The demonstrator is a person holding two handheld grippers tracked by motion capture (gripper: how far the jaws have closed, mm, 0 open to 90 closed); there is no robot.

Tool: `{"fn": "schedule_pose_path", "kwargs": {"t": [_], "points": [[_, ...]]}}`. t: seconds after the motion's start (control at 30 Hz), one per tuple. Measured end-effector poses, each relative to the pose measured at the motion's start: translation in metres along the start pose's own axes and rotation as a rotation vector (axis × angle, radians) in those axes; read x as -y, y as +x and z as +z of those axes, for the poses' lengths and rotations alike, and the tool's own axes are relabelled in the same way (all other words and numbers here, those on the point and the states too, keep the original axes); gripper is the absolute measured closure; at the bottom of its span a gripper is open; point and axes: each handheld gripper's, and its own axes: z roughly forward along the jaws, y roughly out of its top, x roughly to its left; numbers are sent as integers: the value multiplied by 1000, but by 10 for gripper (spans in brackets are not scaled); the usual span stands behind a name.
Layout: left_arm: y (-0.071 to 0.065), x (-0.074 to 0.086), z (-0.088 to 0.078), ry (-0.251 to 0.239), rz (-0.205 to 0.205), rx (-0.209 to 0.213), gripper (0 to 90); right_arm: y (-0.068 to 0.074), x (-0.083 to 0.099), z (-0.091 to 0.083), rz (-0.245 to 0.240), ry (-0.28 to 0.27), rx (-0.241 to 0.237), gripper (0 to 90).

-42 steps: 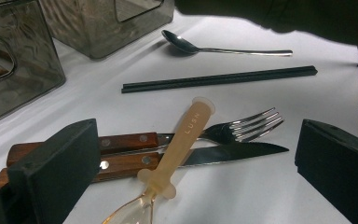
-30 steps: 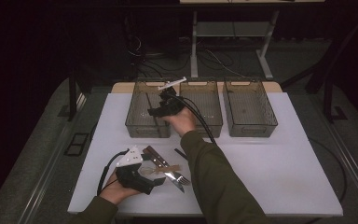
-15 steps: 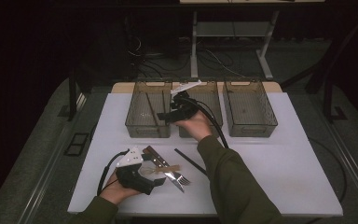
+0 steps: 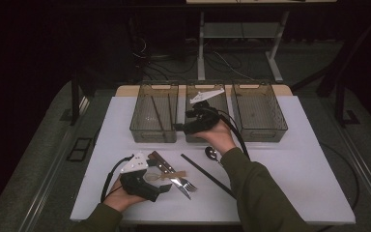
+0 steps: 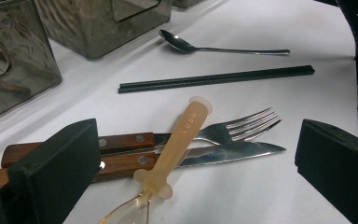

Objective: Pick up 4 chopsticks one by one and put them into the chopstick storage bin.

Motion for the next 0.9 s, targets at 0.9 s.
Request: {"fn": "schedule_pose_path", "kwargs": {"t": [0.9], "points": [[2, 1, -1, -1, -3, 0, 0, -7, 73, -73, 0, -6, 13, 228]]}}
